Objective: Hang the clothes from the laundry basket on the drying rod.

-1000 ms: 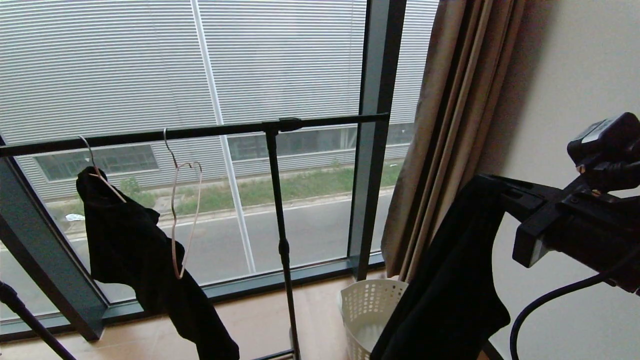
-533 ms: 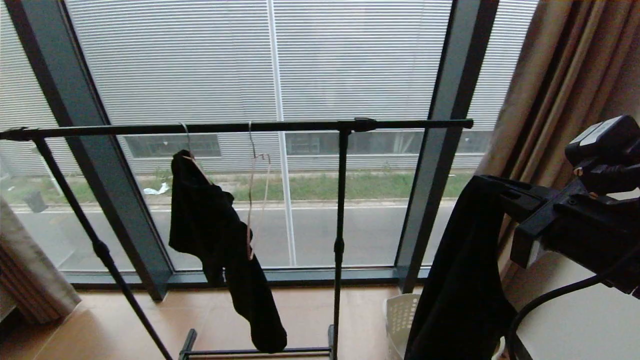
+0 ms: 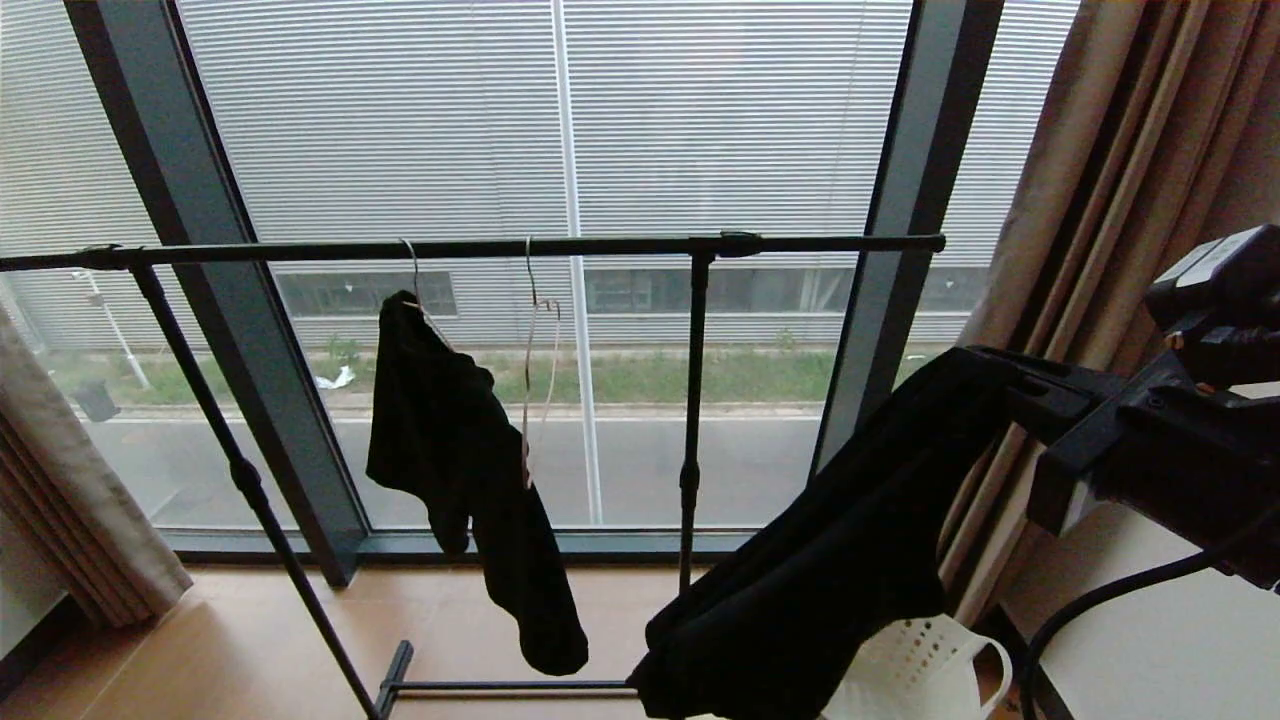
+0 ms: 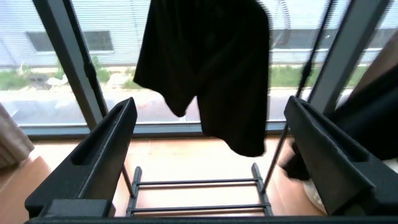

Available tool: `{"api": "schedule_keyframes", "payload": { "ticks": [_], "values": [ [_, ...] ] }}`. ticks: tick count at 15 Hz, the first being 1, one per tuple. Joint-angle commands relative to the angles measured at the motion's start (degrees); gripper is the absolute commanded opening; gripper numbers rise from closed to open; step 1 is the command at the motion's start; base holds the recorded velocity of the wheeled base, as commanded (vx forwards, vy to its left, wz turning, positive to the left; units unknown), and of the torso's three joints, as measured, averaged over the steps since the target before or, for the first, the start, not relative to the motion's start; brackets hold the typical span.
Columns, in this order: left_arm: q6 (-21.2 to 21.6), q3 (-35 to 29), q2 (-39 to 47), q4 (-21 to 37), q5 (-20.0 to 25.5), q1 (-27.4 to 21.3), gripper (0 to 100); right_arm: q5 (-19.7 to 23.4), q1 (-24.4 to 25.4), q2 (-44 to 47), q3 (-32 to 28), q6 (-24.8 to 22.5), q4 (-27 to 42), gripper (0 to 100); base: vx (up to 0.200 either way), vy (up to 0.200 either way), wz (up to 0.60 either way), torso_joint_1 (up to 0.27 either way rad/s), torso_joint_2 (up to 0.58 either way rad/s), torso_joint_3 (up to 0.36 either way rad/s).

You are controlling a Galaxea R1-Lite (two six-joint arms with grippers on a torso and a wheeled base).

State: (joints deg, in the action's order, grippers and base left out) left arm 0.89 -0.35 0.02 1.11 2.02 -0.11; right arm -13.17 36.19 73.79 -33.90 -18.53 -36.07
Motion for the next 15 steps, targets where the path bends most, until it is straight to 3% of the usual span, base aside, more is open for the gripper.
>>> {"api": "schedule_keyframes", "payload": {
  "ticks": [1,6,10,15],
  "values": [
    [0.0,0.0,0.0,0.0,0.0,-0.1,100,0.0,0.0,0.1,0.0,0.0,0.0,0,0.0,0.2,0.0,-0.017,0.0,0.012],
    [0.0,0.0,0.0,0.1,0.1,-0.1,100,0.0,0.0,0.2,0.0,-0.1,0.0,0,0.0,0.2,0.0,0.007,0.0,0.002],
    [0.0,0.0,0.0,0.1,0.1,-0.1,100,0.0,0.0,0.3,0.1,-0.1,0.1,0,-0.15,0.0,0.0,0.009,0.0,0.001],
    [0.2,0.0,0.0,0.0,0.1,-0.1,100,-0.1,0.0,0.1,0.1,-0.1,0.0,0,0.0,0.0,0.0,0.0,0.0,0.0]
  ]
}}
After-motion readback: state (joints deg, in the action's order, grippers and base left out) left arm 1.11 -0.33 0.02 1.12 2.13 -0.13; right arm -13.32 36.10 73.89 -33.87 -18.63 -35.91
